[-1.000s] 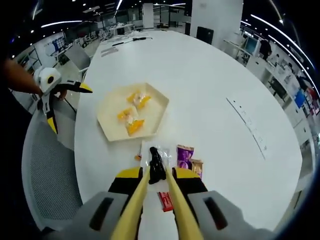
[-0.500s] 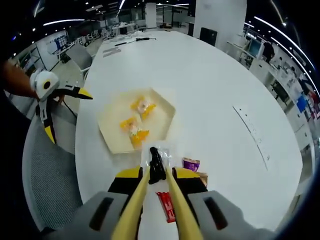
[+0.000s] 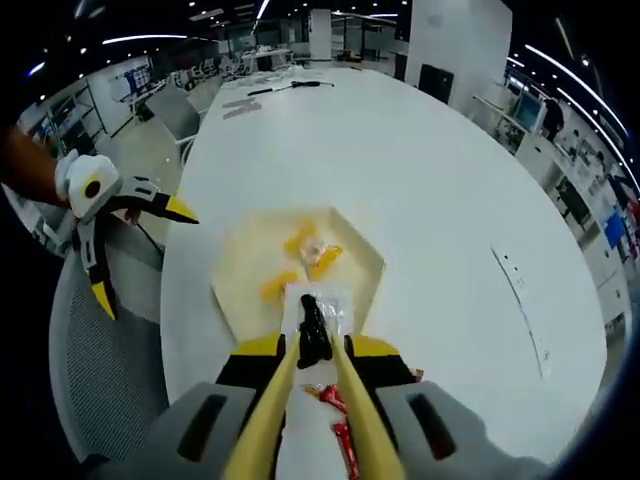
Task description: Place the target food into the container with the food tongs after gripping and lifting it, then release it inside without dropping or visibly crushing the food.
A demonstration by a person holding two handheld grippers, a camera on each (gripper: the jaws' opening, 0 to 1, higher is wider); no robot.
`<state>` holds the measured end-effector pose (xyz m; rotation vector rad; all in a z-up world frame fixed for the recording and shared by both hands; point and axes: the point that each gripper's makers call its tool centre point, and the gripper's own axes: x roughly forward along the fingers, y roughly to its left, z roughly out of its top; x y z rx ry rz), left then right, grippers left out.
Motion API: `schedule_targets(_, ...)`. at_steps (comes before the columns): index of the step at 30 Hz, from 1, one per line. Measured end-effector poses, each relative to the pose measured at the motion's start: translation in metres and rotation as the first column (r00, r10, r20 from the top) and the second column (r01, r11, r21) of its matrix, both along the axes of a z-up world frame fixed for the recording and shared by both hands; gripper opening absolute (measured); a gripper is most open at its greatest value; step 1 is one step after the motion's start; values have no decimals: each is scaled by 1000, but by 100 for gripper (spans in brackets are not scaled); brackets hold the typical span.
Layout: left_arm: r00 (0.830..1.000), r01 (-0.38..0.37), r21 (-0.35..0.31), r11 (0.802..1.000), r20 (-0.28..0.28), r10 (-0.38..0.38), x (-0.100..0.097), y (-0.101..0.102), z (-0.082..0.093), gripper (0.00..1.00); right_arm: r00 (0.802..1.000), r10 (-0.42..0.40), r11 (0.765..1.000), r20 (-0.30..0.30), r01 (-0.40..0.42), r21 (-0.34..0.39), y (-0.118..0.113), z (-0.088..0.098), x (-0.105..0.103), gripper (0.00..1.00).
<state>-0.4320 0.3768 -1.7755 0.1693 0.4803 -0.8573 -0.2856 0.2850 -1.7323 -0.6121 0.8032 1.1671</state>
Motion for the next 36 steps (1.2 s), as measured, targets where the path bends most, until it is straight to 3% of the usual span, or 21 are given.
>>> schedule_targets(7,1000,24,24,999,-2,-24,-3,-2,-3,99,1000,32,999,-1,-32,11,31,3,-3,21)
schedule_targets(24,1000,17,-5,1000,-16,-17,-3,-3,-1,99,995,103,995,-5,-103,17,88,6,-18,22)
schedule_targets(36,1000,9,5,1000,-14,-9,-1,-1,-3,99,991,136,991,-16,-136,5,96,0,-24,21)
